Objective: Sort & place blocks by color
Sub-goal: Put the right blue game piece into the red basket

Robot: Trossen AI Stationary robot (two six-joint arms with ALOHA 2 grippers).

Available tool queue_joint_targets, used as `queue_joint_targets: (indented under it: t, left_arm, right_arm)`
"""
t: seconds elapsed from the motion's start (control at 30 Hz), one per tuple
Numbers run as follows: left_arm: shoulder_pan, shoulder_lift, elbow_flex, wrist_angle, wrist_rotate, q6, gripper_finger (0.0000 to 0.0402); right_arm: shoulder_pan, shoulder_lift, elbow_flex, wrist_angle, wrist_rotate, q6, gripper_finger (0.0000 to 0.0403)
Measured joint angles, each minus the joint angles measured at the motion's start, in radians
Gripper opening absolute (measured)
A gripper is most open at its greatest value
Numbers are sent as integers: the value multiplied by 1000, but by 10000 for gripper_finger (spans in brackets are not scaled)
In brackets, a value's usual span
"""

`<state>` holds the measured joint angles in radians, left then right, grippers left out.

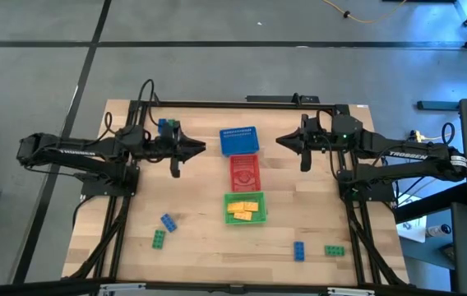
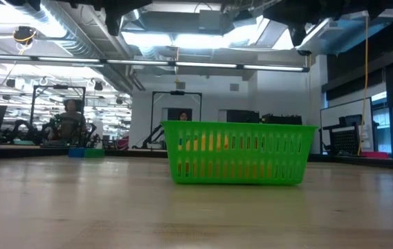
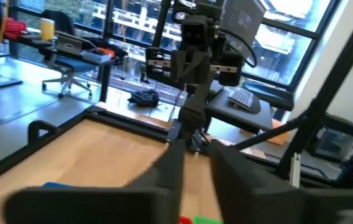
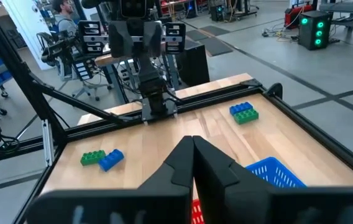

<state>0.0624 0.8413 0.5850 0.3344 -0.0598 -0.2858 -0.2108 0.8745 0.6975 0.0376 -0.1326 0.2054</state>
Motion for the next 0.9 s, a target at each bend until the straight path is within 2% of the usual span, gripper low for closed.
queue_joint_targets:
  t: [0.03,0.1,0.9]
  left_arm:
    - [0,0,0,0,5,3,29]
    - [0,0,0,-1,8,5,10]
    - [0,0,0,-4,-6,32,0]
  right_arm:
    - [0,0,0,1,0,-1,13]
    - [0,0,0,9,0,-1,13]
    - [0,0,0,18,0,-8,15]
